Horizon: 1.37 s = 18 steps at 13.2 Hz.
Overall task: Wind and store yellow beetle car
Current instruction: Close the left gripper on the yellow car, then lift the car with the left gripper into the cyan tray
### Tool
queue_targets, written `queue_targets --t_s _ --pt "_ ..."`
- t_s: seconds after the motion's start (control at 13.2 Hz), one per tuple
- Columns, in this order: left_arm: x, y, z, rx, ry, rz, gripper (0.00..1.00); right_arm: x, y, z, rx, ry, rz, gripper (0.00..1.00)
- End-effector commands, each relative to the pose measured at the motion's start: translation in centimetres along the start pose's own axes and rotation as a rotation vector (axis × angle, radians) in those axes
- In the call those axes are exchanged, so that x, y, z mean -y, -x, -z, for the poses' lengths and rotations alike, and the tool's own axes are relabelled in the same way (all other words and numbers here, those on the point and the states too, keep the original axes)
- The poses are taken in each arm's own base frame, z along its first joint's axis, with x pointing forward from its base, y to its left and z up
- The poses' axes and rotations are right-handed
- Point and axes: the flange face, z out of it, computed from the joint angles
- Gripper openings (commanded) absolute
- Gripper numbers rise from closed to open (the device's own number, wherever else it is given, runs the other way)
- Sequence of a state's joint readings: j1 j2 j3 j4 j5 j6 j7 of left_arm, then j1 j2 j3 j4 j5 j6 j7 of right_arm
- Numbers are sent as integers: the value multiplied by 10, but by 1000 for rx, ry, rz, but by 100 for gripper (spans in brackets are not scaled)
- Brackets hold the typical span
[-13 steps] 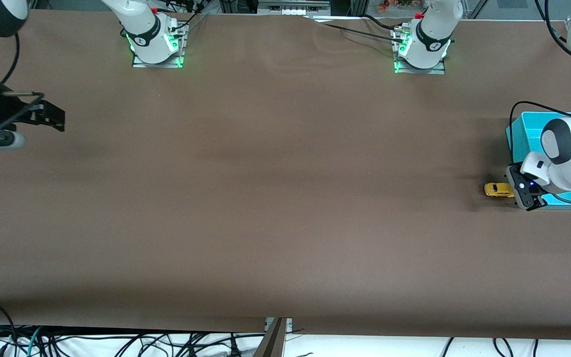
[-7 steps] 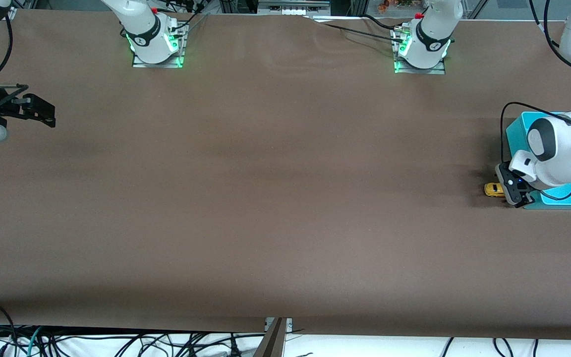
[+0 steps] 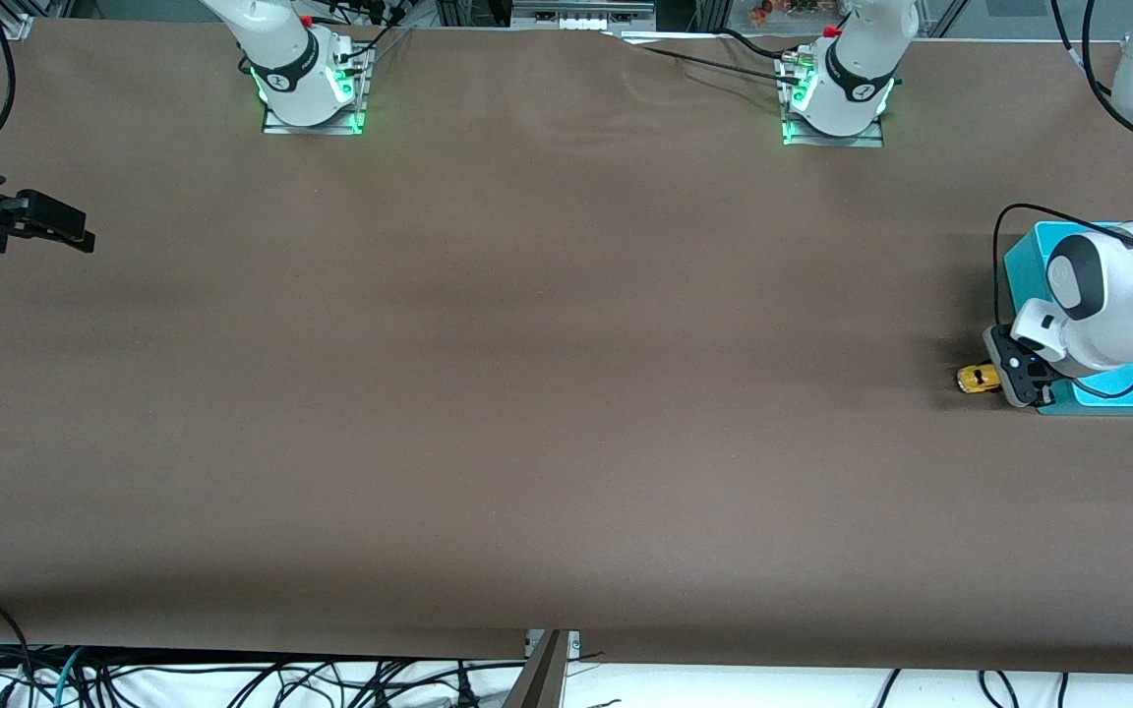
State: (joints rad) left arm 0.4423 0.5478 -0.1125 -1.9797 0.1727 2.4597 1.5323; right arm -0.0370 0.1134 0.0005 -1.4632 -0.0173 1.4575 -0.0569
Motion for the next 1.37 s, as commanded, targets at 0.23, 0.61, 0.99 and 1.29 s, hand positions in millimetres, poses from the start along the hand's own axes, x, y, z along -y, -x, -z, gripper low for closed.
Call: queue_targets --t_s 0.23,0.61,0.99,1.29 --pt "16 -23 96 -30 167 -7 15 1 -4 -5 15 -13 15 100" --pt "-13 25 145 35 333 6 15 0 -3 -4 14 -12 15 100" --pt "-51 124 128 101 283 -145 15 2 -4 -4 13 -13 15 100" --pt "-81 192 82 64 176 -195 16 2 -4 -4 13 -13 16 100"
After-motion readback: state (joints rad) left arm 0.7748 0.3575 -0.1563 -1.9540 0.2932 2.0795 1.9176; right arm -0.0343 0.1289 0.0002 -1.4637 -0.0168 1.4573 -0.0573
